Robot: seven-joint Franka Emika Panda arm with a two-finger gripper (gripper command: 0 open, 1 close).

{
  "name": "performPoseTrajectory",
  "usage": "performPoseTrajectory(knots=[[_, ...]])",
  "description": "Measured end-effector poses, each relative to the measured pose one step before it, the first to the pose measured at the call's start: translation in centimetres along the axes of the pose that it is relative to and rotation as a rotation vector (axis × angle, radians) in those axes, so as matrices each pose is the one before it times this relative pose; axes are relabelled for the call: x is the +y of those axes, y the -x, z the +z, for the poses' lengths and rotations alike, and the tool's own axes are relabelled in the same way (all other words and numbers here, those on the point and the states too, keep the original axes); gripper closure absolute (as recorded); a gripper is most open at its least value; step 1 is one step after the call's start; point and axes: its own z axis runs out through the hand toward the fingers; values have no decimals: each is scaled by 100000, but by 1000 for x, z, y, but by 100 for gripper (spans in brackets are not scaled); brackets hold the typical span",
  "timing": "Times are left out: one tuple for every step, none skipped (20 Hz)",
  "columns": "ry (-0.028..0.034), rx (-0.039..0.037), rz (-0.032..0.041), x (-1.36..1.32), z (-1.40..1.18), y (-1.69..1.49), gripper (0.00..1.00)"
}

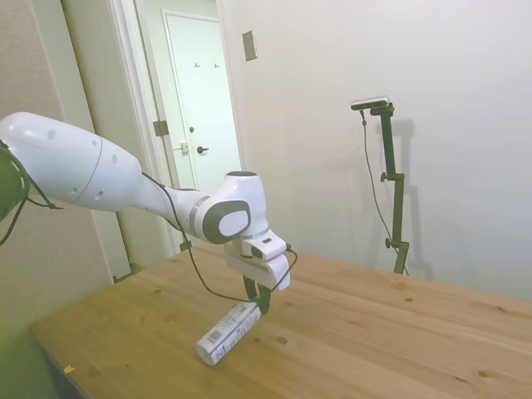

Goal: Stand the water bottle

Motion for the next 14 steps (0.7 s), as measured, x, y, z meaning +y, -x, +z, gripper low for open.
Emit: performPoseTrajectory(knots=[[-3133,2496,3325,-173,-1346,-54,100],[-2922,2712,3034,-142,-1395,-23,100],[-2619,3314,2924,-125,-1424,-21,100],[-2425,4234,2589,-53,-1432,-37,100],[-1874,4554,2046,9,-1270,-51,100],[-1489,3486,1382,53,-1084,94,100],[-723,762,-306,679,-1309,852,100],[372,385,-217,38,77,38,100],[478,1250,73,27,86,7,100],[-728,1437,1120,-121,57,-32,100],[-1809,2227,2594,-282,68,-196,100],[-1566,3109,3061,-352,74,-244,100],[-1130,3069,2931,-383,191,-201,100],[-1089,3681,2985,-524,214,-289,100]])
